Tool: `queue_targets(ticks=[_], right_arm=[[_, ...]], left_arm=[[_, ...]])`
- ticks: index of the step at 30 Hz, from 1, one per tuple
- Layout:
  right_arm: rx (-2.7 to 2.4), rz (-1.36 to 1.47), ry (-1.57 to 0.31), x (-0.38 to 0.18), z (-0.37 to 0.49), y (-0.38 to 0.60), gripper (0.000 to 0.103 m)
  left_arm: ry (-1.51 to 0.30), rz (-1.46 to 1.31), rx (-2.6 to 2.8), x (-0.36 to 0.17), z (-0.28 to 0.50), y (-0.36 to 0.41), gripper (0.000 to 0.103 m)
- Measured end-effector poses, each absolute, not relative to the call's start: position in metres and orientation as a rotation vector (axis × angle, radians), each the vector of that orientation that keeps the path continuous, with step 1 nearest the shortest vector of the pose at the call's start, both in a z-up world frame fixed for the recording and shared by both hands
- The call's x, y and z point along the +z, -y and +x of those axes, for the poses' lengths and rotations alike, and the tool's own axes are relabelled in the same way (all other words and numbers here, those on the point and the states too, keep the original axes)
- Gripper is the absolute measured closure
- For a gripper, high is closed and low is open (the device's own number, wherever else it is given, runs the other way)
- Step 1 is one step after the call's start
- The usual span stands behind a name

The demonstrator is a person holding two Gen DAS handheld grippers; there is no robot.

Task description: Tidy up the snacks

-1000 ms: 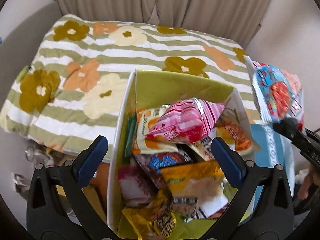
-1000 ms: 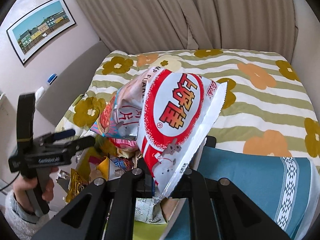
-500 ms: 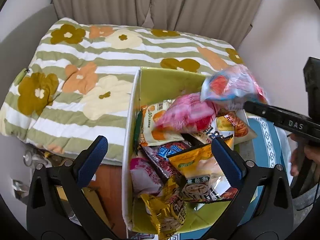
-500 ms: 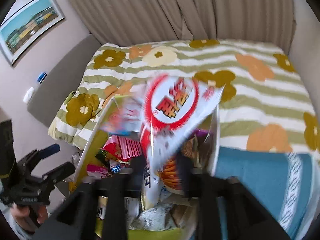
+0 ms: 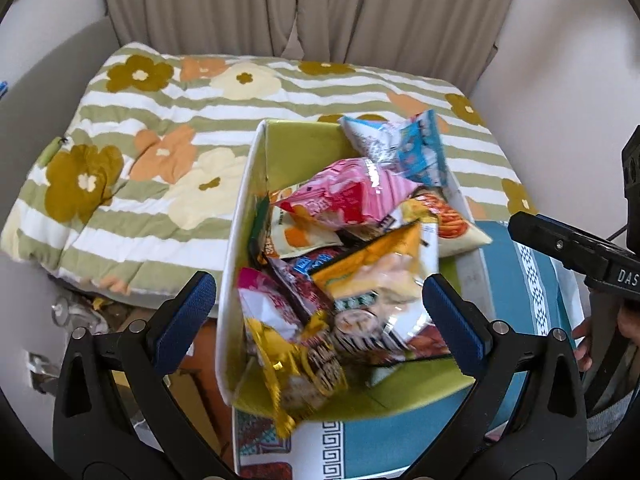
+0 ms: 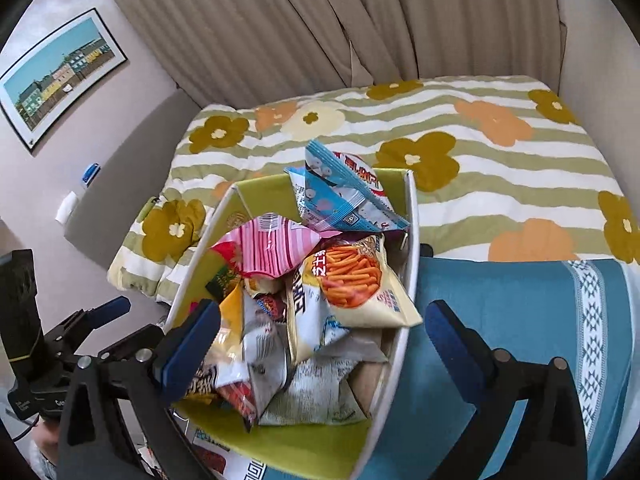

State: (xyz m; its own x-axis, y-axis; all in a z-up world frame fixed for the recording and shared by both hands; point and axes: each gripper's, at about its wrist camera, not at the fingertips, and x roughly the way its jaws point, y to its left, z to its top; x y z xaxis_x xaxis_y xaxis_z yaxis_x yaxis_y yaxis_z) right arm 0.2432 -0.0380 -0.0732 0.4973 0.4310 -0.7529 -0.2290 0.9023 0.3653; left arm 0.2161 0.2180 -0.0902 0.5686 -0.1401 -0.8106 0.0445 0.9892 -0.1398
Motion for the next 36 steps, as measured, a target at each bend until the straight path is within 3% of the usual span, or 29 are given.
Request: queue_targets(ticks=[16, 25, 36], right_arm=[[0.204, 0.121, -0.73, 0.022, 0.081, 0.128, 0.001], [0.04, 0.072, -0.687, 0.029, 0.022, 0.156, 0.001], [0.022, 0.061, -0.664, 0.032, 0.007, 0.158, 0.001]], left_arm=[[-0.707, 0.0, -0.114, 0.011, 0.081, -0.112, 0.0], [-0.616, 0.058, -0.116, 0.023, 0.02, -0.077, 0.0], [-0.591, 0.064, -0.101, 0.028, 0.005, -0.076, 0.0]])
